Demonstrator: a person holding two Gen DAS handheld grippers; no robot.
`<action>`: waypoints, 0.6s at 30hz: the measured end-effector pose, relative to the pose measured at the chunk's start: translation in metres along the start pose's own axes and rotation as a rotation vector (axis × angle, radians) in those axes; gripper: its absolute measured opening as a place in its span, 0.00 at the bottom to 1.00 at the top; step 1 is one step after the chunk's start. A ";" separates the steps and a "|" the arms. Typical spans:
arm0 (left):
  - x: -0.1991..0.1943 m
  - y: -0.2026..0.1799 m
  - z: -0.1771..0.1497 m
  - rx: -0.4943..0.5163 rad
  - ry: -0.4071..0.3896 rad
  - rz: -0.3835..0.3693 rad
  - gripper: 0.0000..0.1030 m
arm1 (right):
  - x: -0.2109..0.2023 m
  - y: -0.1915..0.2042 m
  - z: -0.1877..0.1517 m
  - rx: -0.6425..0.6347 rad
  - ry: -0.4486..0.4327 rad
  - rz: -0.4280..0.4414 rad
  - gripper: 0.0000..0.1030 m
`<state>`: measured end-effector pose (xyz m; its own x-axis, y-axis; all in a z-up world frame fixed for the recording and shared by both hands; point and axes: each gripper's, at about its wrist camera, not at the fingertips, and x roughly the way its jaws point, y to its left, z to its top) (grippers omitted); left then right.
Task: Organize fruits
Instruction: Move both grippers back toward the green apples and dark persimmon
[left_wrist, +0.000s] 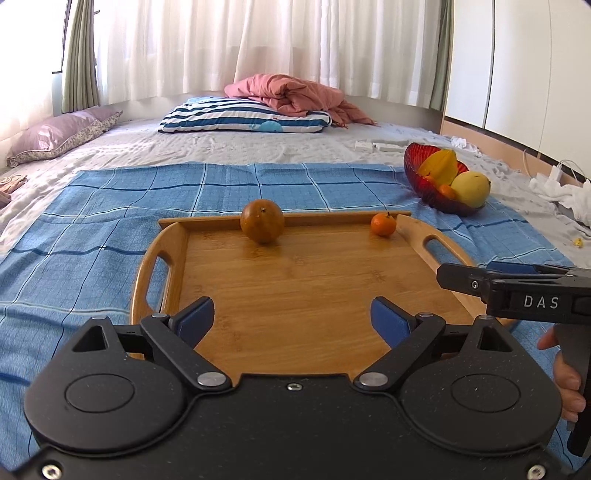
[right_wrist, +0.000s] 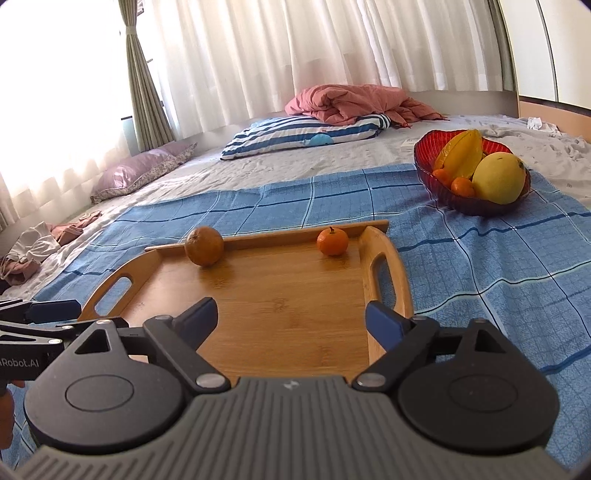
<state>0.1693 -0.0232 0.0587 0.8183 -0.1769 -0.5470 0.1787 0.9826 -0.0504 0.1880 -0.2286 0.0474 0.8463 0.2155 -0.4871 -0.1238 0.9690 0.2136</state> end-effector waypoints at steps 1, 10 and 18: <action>-0.004 0.000 -0.005 -0.002 -0.003 0.001 0.89 | -0.004 0.002 -0.004 -0.012 -0.008 0.000 0.94; -0.032 0.003 -0.041 -0.014 -0.019 0.028 0.89 | -0.036 0.020 -0.039 -0.116 -0.051 -0.018 0.98; -0.049 0.000 -0.065 0.005 -0.036 0.027 0.90 | -0.057 0.029 -0.062 -0.171 -0.087 -0.020 1.00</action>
<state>0.0941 -0.0106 0.0311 0.8418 -0.1523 -0.5178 0.1591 0.9868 -0.0317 0.1042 -0.2057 0.0285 0.8902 0.1919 -0.4133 -0.1866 0.9810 0.0535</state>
